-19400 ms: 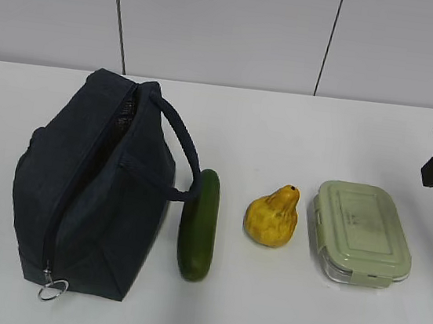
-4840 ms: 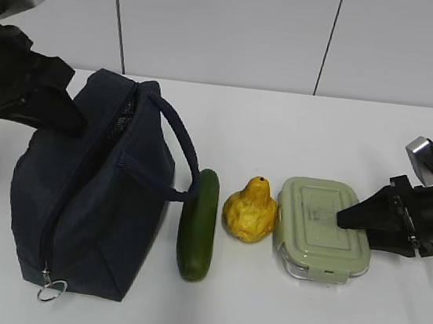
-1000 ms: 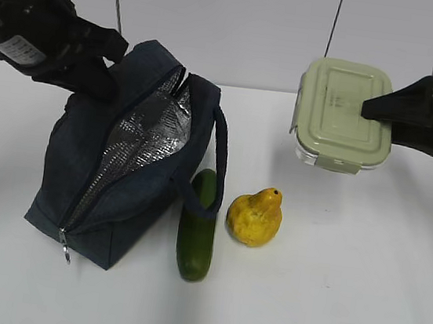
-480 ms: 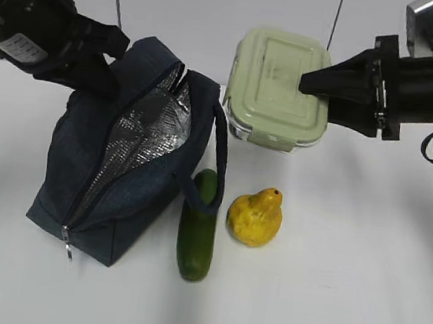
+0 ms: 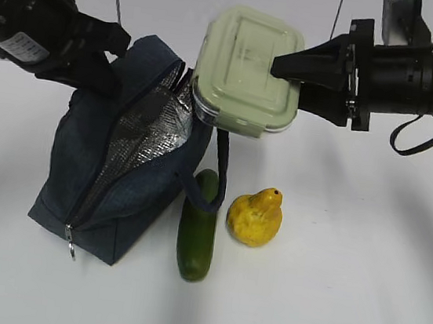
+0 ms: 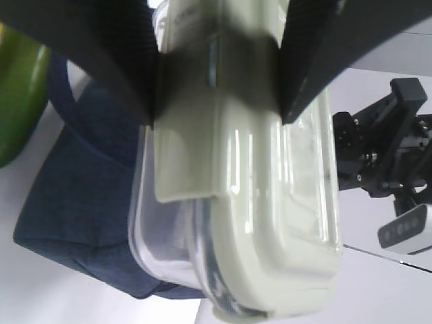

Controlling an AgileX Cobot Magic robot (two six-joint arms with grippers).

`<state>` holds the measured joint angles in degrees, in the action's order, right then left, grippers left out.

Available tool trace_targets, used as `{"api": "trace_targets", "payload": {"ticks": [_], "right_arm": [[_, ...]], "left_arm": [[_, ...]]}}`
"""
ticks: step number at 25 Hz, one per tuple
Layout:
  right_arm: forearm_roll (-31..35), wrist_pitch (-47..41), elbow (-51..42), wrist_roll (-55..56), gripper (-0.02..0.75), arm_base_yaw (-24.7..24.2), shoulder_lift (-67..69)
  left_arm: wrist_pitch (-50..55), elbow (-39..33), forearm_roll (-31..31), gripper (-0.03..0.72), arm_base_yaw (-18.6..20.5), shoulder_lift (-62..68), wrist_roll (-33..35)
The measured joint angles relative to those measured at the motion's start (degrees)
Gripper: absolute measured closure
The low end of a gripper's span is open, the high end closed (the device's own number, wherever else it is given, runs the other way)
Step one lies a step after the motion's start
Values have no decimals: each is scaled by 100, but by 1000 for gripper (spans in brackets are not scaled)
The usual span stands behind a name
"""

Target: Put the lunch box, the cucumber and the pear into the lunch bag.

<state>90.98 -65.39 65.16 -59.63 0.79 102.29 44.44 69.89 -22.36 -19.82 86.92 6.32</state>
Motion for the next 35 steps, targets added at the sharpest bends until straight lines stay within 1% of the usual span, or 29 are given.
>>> {"api": "trace_targets", "payload": {"ticks": [3,8,13,22,30,35], "right_arm": [[146,8,0,-43,355,129,0],[188,35,0,-163,355,474,0],[188,382,0,-264,355,765,0],[51,1089,0,-298,355,877,0],[40,1205,0,-298,355,891,149],[50,1371,0,-298,355,1087,336]], "left_arm": [[-32,0,-124,687,0,0,0],[-67,0,-166,687,0,5,-2],[-68,0,-218,687,0,134,-2],[-107,0,-331,687,0,232,-2],[-209,0,-331,687,0,232,-7],[-299,0,-331,687,0,232,-13]]}}
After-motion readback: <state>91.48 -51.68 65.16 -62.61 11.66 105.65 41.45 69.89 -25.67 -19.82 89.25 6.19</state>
